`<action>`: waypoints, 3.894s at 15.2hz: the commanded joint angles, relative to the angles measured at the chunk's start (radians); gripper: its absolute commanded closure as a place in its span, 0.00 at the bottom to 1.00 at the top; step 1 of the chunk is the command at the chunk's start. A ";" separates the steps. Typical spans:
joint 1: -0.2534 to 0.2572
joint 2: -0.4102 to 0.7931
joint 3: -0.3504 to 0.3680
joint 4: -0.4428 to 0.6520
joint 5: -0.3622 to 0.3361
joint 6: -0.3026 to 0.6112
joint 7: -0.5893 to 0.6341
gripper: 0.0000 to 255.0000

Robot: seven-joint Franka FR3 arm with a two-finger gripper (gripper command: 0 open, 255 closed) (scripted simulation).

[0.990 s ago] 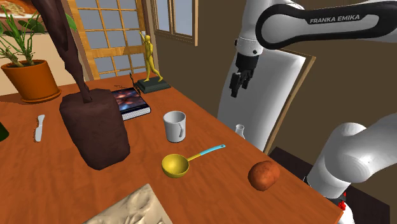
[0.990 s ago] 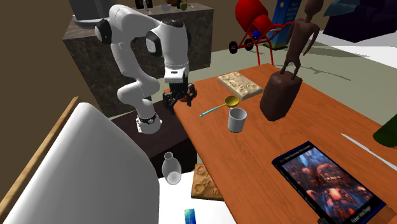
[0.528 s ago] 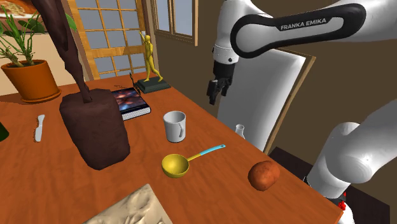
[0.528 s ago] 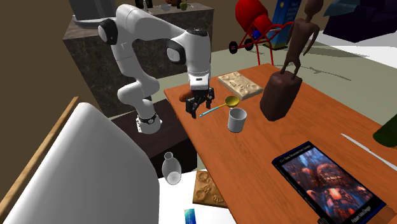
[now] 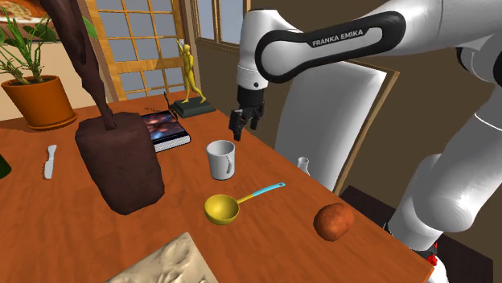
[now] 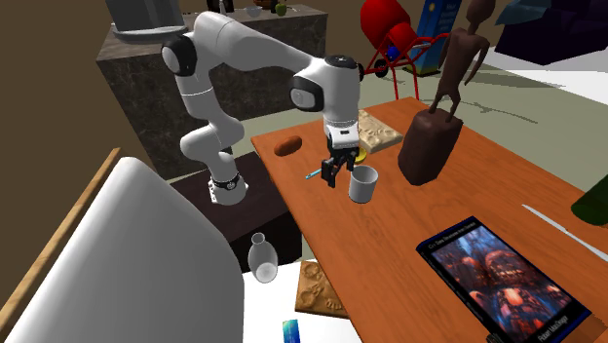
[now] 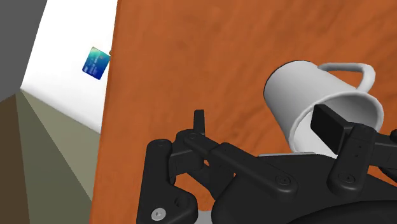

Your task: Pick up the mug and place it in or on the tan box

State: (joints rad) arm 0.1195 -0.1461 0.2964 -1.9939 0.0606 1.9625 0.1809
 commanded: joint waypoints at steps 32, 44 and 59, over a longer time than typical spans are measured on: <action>0.031 0.160 0.042 0.082 -0.025 0.084 0.053 1.00; 0.030 0.147 0.041 0.228 -0.023 -0.075 0.056 1.00; 0.094 0.108 0.106 0.303 -0.025 -0.183 0.190 1.00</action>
State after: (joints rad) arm 0.1971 -0.0388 0.3858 -1.6956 0.0395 1.7834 0.3362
